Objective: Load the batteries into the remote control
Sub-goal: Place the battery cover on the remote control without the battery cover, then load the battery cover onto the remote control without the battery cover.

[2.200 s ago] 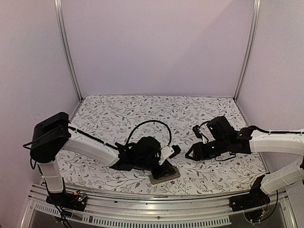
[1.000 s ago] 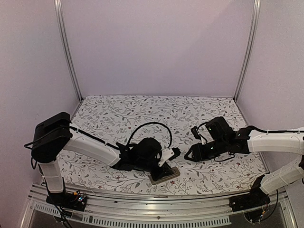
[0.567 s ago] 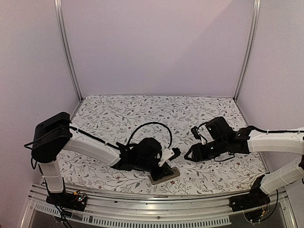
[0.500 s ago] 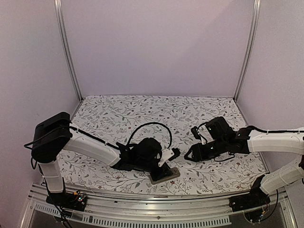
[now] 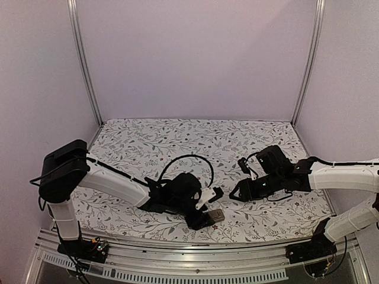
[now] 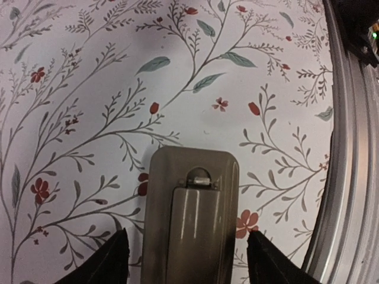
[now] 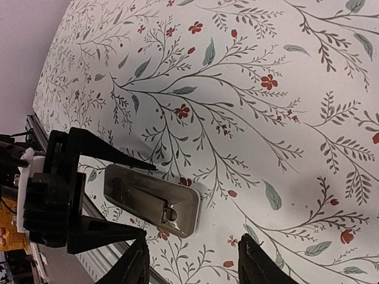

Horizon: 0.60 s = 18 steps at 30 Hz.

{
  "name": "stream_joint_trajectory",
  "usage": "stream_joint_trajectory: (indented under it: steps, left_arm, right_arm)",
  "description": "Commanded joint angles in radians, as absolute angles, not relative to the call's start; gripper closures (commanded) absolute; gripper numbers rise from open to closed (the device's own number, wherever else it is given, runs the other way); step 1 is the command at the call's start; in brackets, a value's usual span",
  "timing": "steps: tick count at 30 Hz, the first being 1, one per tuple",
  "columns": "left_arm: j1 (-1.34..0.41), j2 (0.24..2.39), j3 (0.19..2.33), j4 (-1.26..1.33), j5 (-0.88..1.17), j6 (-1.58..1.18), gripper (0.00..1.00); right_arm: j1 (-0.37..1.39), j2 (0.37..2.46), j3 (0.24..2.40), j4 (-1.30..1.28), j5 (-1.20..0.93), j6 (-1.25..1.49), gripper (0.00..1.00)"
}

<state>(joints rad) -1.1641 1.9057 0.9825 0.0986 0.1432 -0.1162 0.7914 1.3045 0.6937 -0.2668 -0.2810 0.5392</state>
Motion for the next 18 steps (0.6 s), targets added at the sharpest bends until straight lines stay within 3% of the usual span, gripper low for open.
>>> stream_joint_trajectory:
  steps: [1,5,7,10,12,18]
  left_arm:
    - [-1.164,1.838,0.966,0.130,0.169,-0.101,0.27]
    - [-1.151,1.758,0.906,0.175,0.176,-0.096,0.21]
    - [-1.138,1.713,0.869,0.170,0.168,-0.110,0.20]
    - [-1.127,1.667,0.808,0.159,0.143,-0.127,0.20]
    - [-1.125,1.644,0.759,0.160,0.131,-0.132,0.19]
    - [-1.129,1.618,0.637,0.241,0.124,-0.111,0.16]
  right_arm:
    - [0.787,1.302,0.711,-0.264,-0.285,0.554,0.50]
    - [0.792,1.317,0.716,-0.283,-0.272,0.600,0.49]
    - [0.808,1.328,0.712,-0.279,-0.271,0.627,0.38]
    - [0.837,1.361,0.730,-0.283,-0.258,0.658,0.37]
    - [0.856,1.397,0.760,-0.287,-0.254,0.653,0.48]
    - [0.873,1.399,0.843,-0.289,-0.259,0.612,0.97]
